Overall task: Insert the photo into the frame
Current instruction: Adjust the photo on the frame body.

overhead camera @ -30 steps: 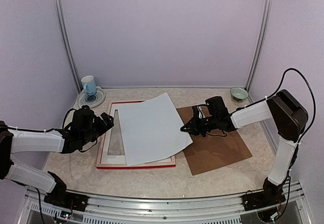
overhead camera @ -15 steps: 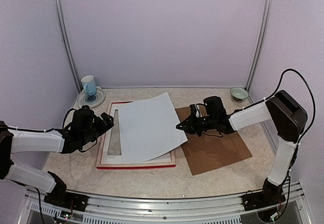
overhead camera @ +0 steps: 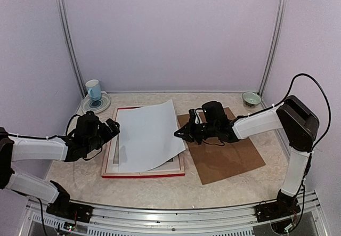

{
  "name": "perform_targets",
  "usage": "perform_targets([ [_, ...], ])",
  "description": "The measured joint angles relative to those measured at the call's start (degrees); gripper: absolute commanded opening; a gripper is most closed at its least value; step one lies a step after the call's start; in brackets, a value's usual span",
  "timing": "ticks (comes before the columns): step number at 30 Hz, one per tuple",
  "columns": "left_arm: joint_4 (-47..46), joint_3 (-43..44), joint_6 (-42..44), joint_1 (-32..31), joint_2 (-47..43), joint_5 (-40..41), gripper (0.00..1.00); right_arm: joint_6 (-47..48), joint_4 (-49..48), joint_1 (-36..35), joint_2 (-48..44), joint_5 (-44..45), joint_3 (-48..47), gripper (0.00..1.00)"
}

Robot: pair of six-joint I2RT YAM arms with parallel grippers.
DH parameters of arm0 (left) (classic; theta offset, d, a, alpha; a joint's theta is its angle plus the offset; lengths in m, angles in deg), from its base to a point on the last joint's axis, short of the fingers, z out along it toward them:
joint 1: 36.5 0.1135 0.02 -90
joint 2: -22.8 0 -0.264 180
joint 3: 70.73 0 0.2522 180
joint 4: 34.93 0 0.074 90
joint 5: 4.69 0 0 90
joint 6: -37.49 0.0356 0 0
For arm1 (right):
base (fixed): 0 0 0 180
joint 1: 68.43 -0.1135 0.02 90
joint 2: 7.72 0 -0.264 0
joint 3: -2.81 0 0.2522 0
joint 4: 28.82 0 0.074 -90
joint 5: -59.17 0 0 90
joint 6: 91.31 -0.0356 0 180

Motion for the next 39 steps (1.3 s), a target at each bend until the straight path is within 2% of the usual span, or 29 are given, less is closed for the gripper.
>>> perform_targets([
  [7, -0.02, -0.28, 0.0, 0.0, -0.02, 0.0, 0.99, -1.4, 0.68, -2.78, 2.43, 1.79, -2.08, 0.09],
  [12, -0.07, -0.74, -0.02, 0.0, -0.04, 0.0, 0.99, -1.84, 1.77, -3.63, 2.91, 2.21, -3.61, 0.1],
  [20, -0.39, -0.76, -0.02, 0.0, -0.04, 0.0, 0.99, -1.99, 2.49, -4.15, 2.54, 4.15, -3.37, 0.09],
  [28, -0.48, -0.94, -0.02, 0.0, -0.17, -0.02, 0.99, -3.45, 1.99, -3.65, -0.61, 6.12, 0.26, 0.03],
  [39, -0.76, -1.11, -0.09, 0.0, -0.57, -0.07, 0.99, -10.01, -7.26, -3.43, -1.51, 4.39, 4.72, 0.02],
])
